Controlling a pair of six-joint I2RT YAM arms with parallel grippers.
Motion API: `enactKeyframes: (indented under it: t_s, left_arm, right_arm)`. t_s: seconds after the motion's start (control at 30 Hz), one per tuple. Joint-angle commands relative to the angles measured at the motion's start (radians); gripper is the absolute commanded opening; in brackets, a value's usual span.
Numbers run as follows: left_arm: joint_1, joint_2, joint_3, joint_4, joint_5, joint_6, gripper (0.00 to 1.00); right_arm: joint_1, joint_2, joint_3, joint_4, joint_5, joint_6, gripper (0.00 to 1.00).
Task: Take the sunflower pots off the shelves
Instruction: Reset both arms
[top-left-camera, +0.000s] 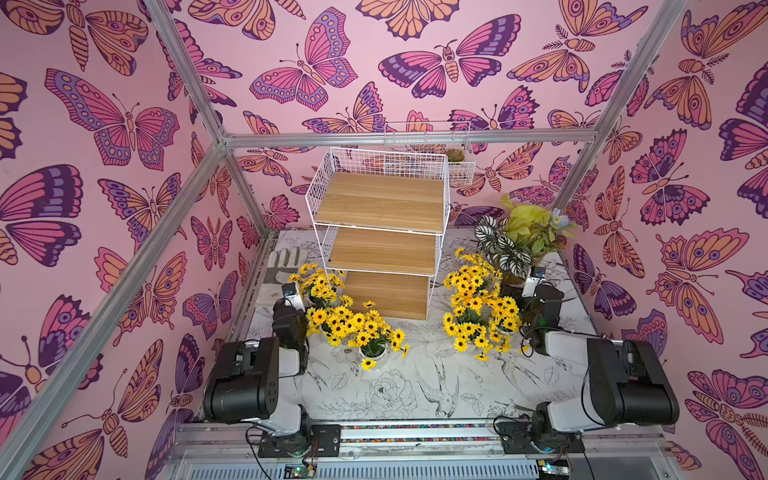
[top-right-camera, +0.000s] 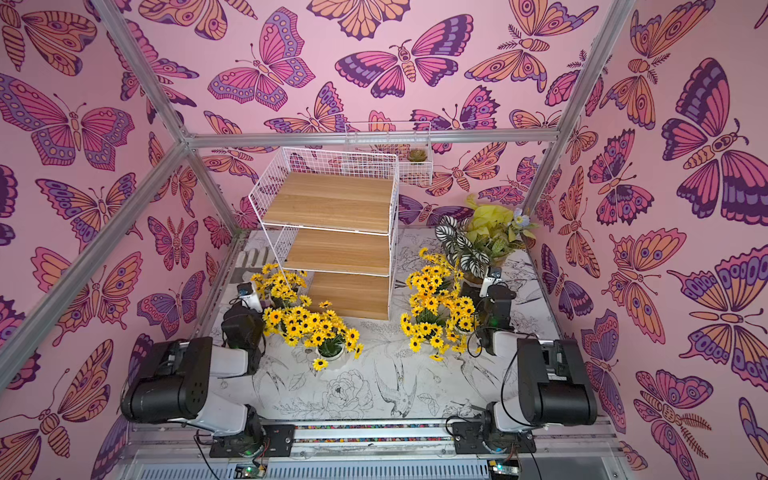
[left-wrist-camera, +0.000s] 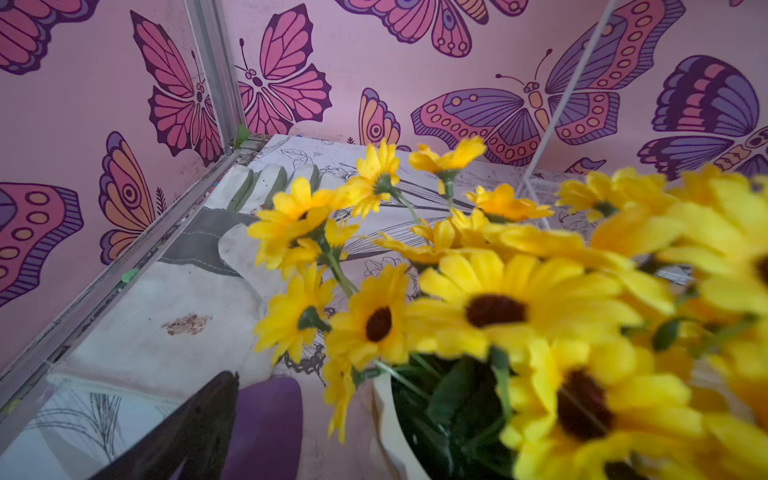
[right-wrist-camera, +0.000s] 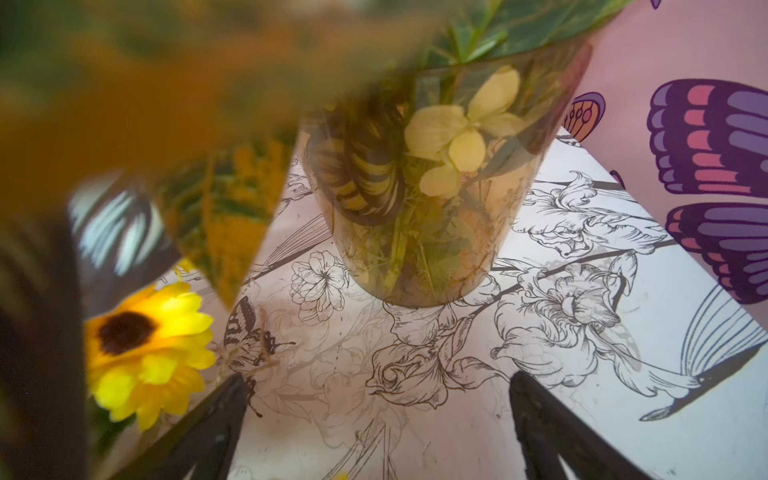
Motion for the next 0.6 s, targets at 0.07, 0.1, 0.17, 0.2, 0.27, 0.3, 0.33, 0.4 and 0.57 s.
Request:
enactKeyframes:
  t_s: [0.07, 0.1, 0.17, 0.2, 0.27, 0.3, 0.33, 0.4, 0.57]
  left_arm:
    - [-0.038, 0.013, 0.038, -0.103, 0.010, 0.041, 0.99]
    - [-0.038, 0.008, 0.043, -0.124, 0.009, 0.040, 0.99]
    - [-0.039, 0.008, 0.044, -0.122, 0.006, 0.042, 0.99]
    - [-0.039, 0.014, 0.038, -0.105, 0.005, 0.043, 0.99]
    - [-0.040, 0.010, 0.042, -0.117, 0.003, 0.042, 0.99]
    - [-0.041, 0.008, 0.043, -0.120, 0.000, 0.044, 0.99]
    - [-0.044, 0.010, 0.041, -0.114, -0.004, 0.043, 0.99]
    - [-0.045, 0.010, 0.038, -0.109, -0.004, 0.044, 0.99]
    - [-0.048, 0.014, 0.048, -0.124, -0.005, 0.050, 0.99]
  right_arm:
    - [0.007, 0.015, -0.014, 0.020, 0.026, -0.031, 0.99]
    - [0.007, 0.016, -0.018, 0.027, 0.029, -0.031, 0.99]
    - [0.008, 0.018, -0.026, 0.045, 0.035, -0.031, 0.99]
    - [0.008, 0.023, -0.032, 0.062, 0.034, -0.031, 0.98]
    - [0.008, 0.020, -0.032, 0.054, 0.034, -0.032, 0.99]
    - [0.008, 0.022, -0.032, 0.059, 0.034, -0.032, 0.99]
    - [0.008, 0.021, -0.032, 0.057, 0.034, -0.033, 0.99]
    - [0.008, 0.022, -0.032, 0.057, 0.034, -0.032, 0.99]
    - [0.009, 0.020, -0.033, 0.058, 0.035, -0.033, 0.99]
